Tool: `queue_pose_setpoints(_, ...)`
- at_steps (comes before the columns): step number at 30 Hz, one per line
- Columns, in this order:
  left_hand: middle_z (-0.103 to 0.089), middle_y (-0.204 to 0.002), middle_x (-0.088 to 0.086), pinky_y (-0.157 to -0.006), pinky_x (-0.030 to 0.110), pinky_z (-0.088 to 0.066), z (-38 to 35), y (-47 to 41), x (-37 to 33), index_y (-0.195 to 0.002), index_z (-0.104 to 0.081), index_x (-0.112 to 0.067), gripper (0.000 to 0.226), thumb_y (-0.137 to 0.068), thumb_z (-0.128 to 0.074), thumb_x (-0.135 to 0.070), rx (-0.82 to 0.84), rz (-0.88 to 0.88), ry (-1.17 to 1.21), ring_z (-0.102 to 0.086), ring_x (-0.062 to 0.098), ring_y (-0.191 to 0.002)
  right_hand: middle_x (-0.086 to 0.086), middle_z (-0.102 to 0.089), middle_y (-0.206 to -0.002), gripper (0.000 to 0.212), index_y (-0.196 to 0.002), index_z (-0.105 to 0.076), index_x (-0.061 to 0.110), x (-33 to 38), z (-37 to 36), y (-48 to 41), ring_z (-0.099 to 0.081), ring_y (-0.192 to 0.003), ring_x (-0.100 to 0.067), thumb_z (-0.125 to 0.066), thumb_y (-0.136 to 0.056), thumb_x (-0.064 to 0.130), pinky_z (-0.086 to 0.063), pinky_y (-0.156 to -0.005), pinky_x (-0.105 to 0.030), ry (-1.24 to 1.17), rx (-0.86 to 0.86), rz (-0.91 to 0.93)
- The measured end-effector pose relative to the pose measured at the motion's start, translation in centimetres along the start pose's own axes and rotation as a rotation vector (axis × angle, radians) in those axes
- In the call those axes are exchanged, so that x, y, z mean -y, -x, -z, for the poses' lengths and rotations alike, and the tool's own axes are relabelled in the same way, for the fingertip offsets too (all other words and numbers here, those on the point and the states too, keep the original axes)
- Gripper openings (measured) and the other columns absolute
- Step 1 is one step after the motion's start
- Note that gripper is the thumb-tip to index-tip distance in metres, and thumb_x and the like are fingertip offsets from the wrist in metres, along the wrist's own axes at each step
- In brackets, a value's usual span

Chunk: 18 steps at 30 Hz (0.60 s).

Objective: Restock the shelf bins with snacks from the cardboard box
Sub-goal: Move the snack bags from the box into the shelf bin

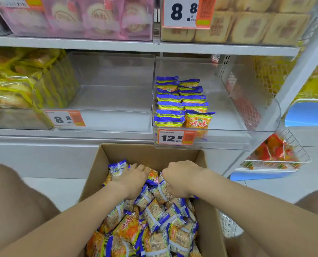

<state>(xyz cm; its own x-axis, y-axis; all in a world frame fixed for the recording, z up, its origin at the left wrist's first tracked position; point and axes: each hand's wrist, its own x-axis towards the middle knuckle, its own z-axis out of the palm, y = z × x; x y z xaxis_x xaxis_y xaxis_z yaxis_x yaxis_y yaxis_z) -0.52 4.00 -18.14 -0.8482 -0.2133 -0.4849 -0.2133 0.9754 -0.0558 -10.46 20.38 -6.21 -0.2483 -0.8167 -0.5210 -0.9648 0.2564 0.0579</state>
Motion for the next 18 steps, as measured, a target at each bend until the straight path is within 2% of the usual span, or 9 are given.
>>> queue_pose_setpoints(2,-0.03,-0.158,0.016,-0.117,0.06,-0.037,-0.5,-0.3,0.1,-0.157,-0.028,-0.015,0.074,-0.094,-0.061,0.001,0.078,0.062,-0.016,-0.023,0.048,-0.151,-0.003,-0.044,-0.078,0.024,-0.079,-0.042,0.015,-0.2,-0.3,-0.9,-0.048,-0.063,-0.019,-0.054,-0.1,0.015,-0.039,-0.051,-0.033,-0.002,0.051,0.002)
queue_pose_setpoints(4,-0.028,-0.159,0.02,-0.115,0.056,-0.039,-1.1,-1.0,0.5,-0.156,-0.029,-0.012,0.071,-0.095,-0.065,-0.005,0.09,0.104,-0.046,-0.029,0.046,-0.147,-0.004,-0.047,-0.08,0.021,-0.081,-0.043,0.016,-0.4,-0.4,-1.6,-0.053,-0.067,-0.022,-0.054,-0.098,0.014,-0.041,-0.052,-0.033,-0.006,0.077,0.028)
queue_pose_setpoints(7,-0.054,-0.138,0.013,-0.114,0.046,-0.036,-0.7,-1.6,1.2,-0.136,-0.048,-0.009,0.049,-0.096,-0.071,-0.023,0.05,0.135,-0.099,-0.048,0.034,-0.13,-0.004,-0.048,-0.082,0.009,-0.092,-0.049,0.016,-0.5,-0.4,-2.1,-0.055,-0.069,-0.022,-0.054,-0.099,0.017,-0.041,-0.053,-0.033,-0.014,0.079,0.066)
queue_pose_setpoints(8,-0.059,-0.128,0.01,-0.113,0.044,-0.036,-0.5,-1.8,1.3,-0.129,-0.053,-0.011,0.039,-0.097,-0.071,-0.023,0.045,0.142,-0.089,-0.052,0.032,-0.125,-0.004,-0.049,-0.083,0.006,-0.094,-0.051,0.015,-0.6,-0.4,-2.2,-0.055,-0.07,-0.022,-0.054,-0.099,0.017,-0.04,-0.052,-0.033,-0.015,0.078,0.072)
queue_pose_setpoints(10,-0.063,-0.12,0.008,-0.108,0.044,-0.041,-0.3,-1.8,1.6,-0.118,-0.059,-0.015,0.025,-0.095,-0.066,-0.009,0.019,0.174,-0.048,-0.05,0.033,-0.124,-0.005,-0.052,-0.085,0.004,-0.1,-0.057,0.013,-0.7,-0.5,-2.2,-0.058,-0.071,-0.024,-0.055,-0.098,0.017,-0.042,-0.053,-0.033,-0.018,0.082,0.068)
queue_pose_setpoints(12,-0.059,-0.124,0.01,-0.103,0.048,-0.046,-0.6,-1.4,1.8,-0.124,-0.057,-0.014,0.033,-0.094,-0.063,-0.003,0.004,0.187,-0.012,-0.045,0.037,-0.128,-0.005,-0.054,-0.087,0.012,-0.108,-0.06,0.014,-0.9,-0.6,-2.0,-0.061,-0.074,-0.025,-0.055,-0.098,0.017,-0.044,-0.054,-0.034,-0.022,0.088,0.058)
queue_pose_setpoints(14,-0.049,-0.136,0.012,-0.107,0.052,-0.043,-1.2,-0.8,1.9,-0.138,-0.052,-0.014,0.043,-0.098,-0.068,-0.02,0.027,0.159,-0.045,-0.04,0.039,-0.134,-0.004,-0.055,-0.089,0.014,-0.111,-0.06,0.015,-1.1,-0.5,-1.6,-0.062,-0.075,-0.024,-0.054,-0.099,0.02,-0.046,-0.055,-0.035,-0.026,0.086,0.047)
queue_pose_setpoints(16,-0.044,-0.14,0.013,-0.111,0.05,-0.039,-1.8,-0.4,1.9,-0.138,-0.056,-0.016,0.047,-0.1,-0.066,-0.042,0.028,0.138,-0.106,-0.039,0.038,-0.136,-0.004,-0.056,-0.092,0.013,-0.111,-0.059,0.016,-1.2,-0.4,-1.2,-0.061,-0.076,-0.023,-0.054,-0.1,0.022,-0.045,-0.055,-0.035,-0.027,0.073,0.04)
queue_pose_setpoints(18,-0.048,-0.138,0.011,-0.11,0.048,-0.04,-2.2,-0.1,2.0,-0.137,-0.056,-0.017,0.045,-0.1,-0.066,-0.041,-0.01,0.135,-0.121,-0.044,0.035,-0.134,-0.005,-0.057,-0.094,0.015,-0.112,-0.06,0.015,-1.2,-0.4,-0.8,-0.062,-0.077,-0.023,-0.053,-0.1,0.023,-0.047,-0.056,-0.035,-0.028,0.065,0.038)
